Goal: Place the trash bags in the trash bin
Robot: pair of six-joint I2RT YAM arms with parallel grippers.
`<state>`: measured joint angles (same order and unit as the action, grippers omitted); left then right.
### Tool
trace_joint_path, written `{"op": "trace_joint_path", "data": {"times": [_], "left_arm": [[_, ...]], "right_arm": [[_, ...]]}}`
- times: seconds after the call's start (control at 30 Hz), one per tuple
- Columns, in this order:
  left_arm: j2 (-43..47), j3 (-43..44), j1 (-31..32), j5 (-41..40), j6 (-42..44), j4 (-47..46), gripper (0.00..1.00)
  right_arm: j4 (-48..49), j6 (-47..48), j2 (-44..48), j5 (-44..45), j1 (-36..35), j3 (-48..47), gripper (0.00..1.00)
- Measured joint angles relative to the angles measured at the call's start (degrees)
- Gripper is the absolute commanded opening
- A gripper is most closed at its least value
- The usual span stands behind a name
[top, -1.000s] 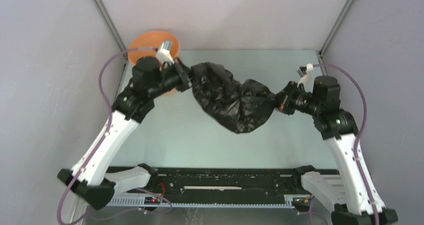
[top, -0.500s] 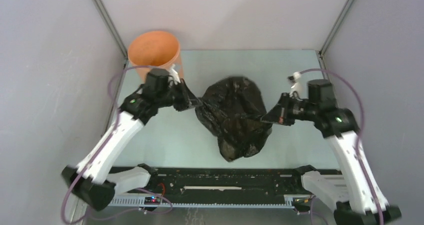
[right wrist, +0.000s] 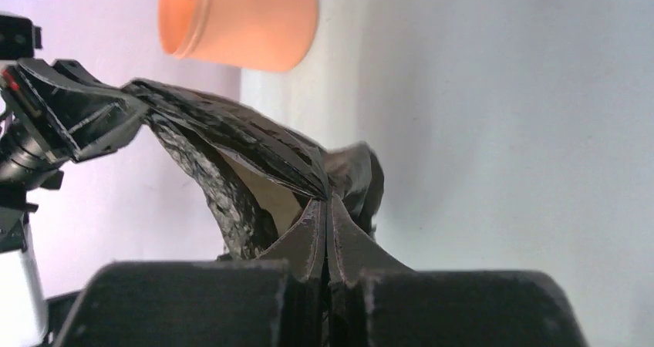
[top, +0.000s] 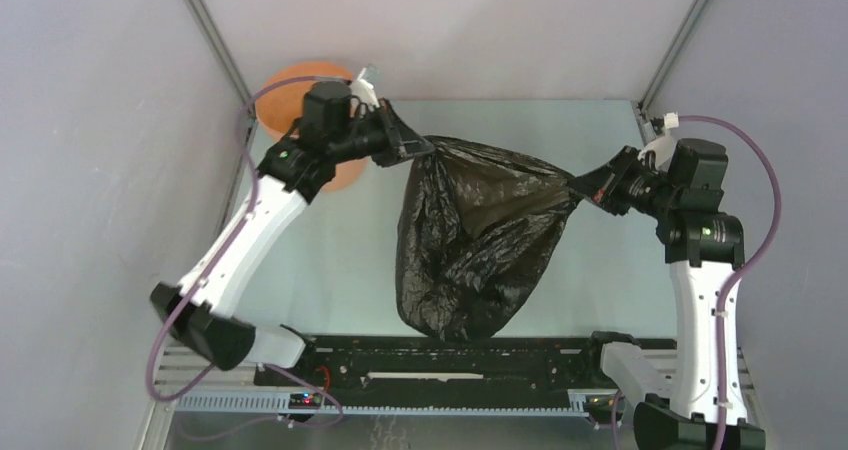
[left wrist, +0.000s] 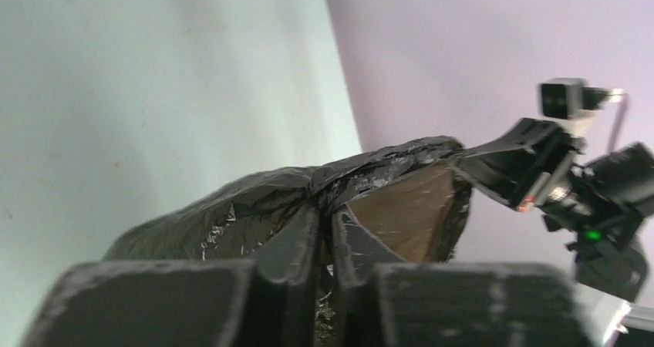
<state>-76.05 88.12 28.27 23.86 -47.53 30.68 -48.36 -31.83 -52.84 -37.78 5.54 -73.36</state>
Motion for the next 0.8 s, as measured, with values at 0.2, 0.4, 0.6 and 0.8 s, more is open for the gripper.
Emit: {"op": "trace_joint_path", "data": {"times": [0.2,0.4,0.6,0.8], "left_arm": [[-6.40,1.75,-0.02,2.05,0.28,3.08,0.62],[-4.04,6.73,-2.93,2.25,4.02,5.11,0.81],[4.31,2.03,-15.17,-5.16,5.77,9.90,0.90],[8.70,-3.78,-28.20,-19.54,2.19,17.03,0.94]], "right_arm": [[-4.28,0.96,-0.48,6.12,3.43,-1.33,0.00],[-9.42,3.41,-0.33,13.86,4.50,-8.96,0.00],[-10.82,4.79,1.05,15.72,4.55,-10.62,0.00],[-10.71,4.85,1.79,11.78,4.55,-8.94,0.00]]}}
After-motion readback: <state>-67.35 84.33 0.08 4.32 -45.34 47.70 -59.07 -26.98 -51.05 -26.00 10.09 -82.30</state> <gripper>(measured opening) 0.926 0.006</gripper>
